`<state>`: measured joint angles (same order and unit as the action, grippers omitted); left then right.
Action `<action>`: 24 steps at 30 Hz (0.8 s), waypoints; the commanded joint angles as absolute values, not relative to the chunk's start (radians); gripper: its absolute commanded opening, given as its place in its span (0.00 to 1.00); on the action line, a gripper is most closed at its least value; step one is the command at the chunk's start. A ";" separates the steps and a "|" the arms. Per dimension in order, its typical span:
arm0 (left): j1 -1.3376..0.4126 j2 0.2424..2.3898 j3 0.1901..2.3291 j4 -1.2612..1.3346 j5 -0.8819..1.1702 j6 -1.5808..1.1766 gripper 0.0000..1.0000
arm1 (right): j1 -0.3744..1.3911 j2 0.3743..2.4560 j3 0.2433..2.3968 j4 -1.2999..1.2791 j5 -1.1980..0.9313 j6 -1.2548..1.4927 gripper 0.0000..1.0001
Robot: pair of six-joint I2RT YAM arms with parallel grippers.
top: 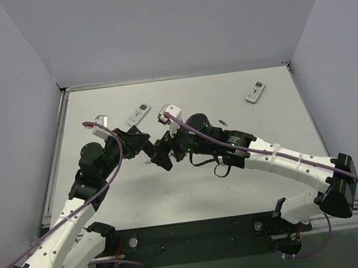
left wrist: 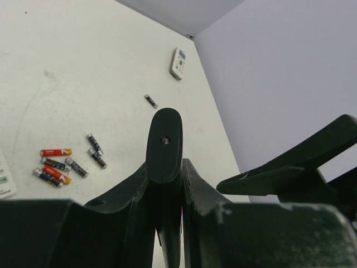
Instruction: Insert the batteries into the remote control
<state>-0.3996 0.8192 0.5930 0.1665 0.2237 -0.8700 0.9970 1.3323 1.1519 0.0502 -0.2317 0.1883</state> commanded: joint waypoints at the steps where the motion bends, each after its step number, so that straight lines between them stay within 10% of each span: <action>1: -0.402 0.798 0.646 0.087 0.150 -0.868 0.00 | 1.028 1.405 1.238 0.006 -0.118 0.092 0.82; 15: -0.403 0.799 0.644 0.089 0.146 -0.911 0.00 | 1.046 1.560 1.344 -0.035 -0.130 0.057 0.71; 24: -0.403 0.805 0.644 0.094 0.144 -0.910 0.00 | 1.046 1.566 1.336 -0.051 -0.140 0.049 0.40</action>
